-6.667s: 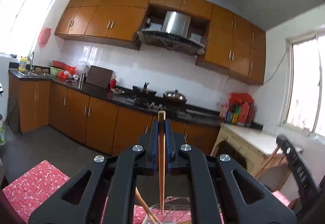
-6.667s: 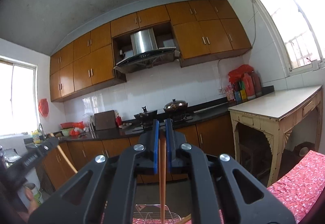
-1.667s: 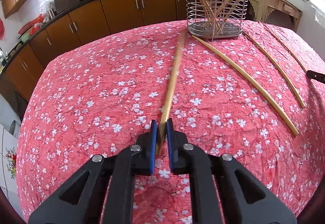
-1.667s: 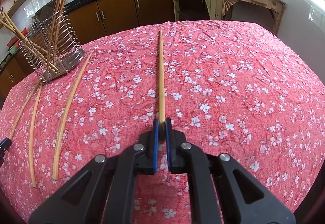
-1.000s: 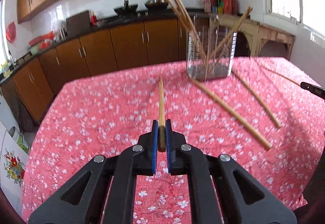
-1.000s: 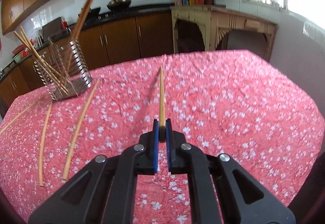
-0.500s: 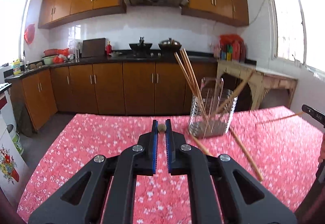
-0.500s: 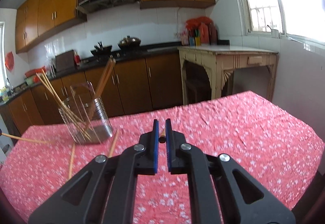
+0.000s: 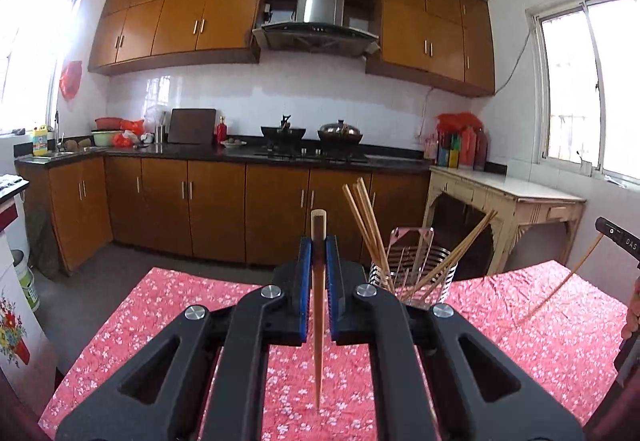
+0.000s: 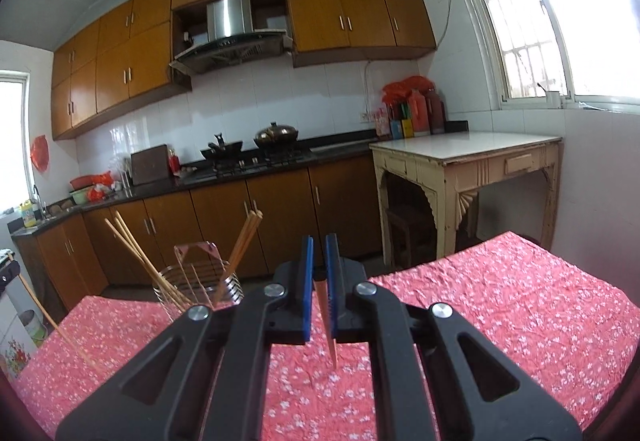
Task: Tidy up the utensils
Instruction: 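Lift both held chopsticks and carry them toward the wire holder, then open the right tool to drop its chopstick into the holder while the left tool holds its chopstick, then close the right tool on a loose wooden chopstick on the cloth, then lift both held chopsticks and carry them above the wire holder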
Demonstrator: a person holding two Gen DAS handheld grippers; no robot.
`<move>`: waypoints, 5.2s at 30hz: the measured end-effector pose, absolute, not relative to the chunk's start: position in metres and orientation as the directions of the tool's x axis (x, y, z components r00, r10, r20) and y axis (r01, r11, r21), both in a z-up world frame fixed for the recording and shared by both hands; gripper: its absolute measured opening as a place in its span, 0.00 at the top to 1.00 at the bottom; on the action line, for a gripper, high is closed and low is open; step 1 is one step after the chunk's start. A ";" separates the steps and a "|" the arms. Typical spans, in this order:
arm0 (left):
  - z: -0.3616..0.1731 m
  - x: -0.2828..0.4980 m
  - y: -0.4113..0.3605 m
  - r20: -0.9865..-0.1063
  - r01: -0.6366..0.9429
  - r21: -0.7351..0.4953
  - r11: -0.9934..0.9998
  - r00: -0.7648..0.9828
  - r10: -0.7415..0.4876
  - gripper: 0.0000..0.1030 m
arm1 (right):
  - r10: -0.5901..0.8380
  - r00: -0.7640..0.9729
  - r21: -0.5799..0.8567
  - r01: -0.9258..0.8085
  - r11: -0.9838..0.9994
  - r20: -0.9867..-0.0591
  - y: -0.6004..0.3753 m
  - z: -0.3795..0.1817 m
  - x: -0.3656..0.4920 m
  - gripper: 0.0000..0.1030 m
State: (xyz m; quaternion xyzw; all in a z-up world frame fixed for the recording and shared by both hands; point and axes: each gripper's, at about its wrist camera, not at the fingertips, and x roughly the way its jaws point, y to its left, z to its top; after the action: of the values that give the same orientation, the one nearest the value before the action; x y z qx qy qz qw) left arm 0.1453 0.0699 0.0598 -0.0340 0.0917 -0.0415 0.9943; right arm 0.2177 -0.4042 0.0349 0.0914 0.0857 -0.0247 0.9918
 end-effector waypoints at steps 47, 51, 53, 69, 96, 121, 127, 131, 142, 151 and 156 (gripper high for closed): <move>0.082 0.169 0.122 -0.189 0.025 -0.189 0.982 0.980 -0.062 0.93 | 0.349 0.651 0.001 -0.472 0.882 -0.674 -0.199 -0.082 0.351 0.78; 0.081 0.166 0.134 -0.189 0.006 -0.186 0.983 0.981 -0.041 0.93 | 0.297 0.625 -0.053 -0.478 0.877 -0.722 -0.193 -0.102 0.377 0.78; 0.082 0.168 0.136 -0.191 0.002 -0.187 0.982 0.981 -0.038 0.93 | 0.273 0.605 -0.074 -0.485 0.872 -0.748 -0.185 -0.112 0.387 0.78; 0.073 0.175 0.140 -0.210 0.008 -0.196 0.981 0.976 -0.050 0.93 | 0.188 0.519 -0.140 -0.529 0.837 -0.834 -0.190 -0.143 0.420 0.88; 0.069 0.176 0.134 -0.210 0.054 -0.215 0.975 0.972 -0.100 0.93 | 0.040 0.561 -0.130 -0.261 0.957 -0.827 -0.391 -0.143 0.342 0.76; 0.072 0.178 0.119 -0.217 0.072 -0.189 0.979 0.970 -0.113 0.93 | 0.135 0.740 0.098 -0.094 0.991 -0.659 -0.400 -0.064 0.341 0.93; 0.079 0.174 0.113 -0.202 0.085 -0.183 0.979 0.972 -0.122 0.93 | 0.204 0.867 0.169 -0.141 0.975 -0.455 -0.402 -0.006 0.294 0.93; 0.086 0.170 0.103 -0.185 0.099 -0.175 0.980 0.974 -0.131 0.93 | 0.210 0.943 0.192 -0.163 0.968 -0.258 -0.398 0.030 0.262 0.93; 0.098 0.166 0.075 -0.157 0.153 -0.161 0.975 0.971 -0.179 0.93 | 0.211 0.918 0.157 -0.167 0.974 -0.337 -0.375 0.028 0.269 0.92; 0.097 0.169 0.076 -0.166 0.155 -0.174 0.972 0.969 -0.184 0.93 | -0.001 0.567 0.099 0.145 0.984 -0.824 -0.419 -0.087 0.370 0.92; 0.098 0.171 0.076 -0.168 0.151 -0.168 0.974 0.969 -0.179 0.93 | -0.038 0.446 0.072 0.229 0.971 -0.894 -0.440 -0.127 0.394 0.92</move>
State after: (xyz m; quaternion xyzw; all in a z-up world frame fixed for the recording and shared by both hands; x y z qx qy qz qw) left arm 0.1705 0.0757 0.0980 -0.0771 0.0912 -0.0834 0.9893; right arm 0.3943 -0.4404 -0.1272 0.0914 0.5202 -0.0790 0.8455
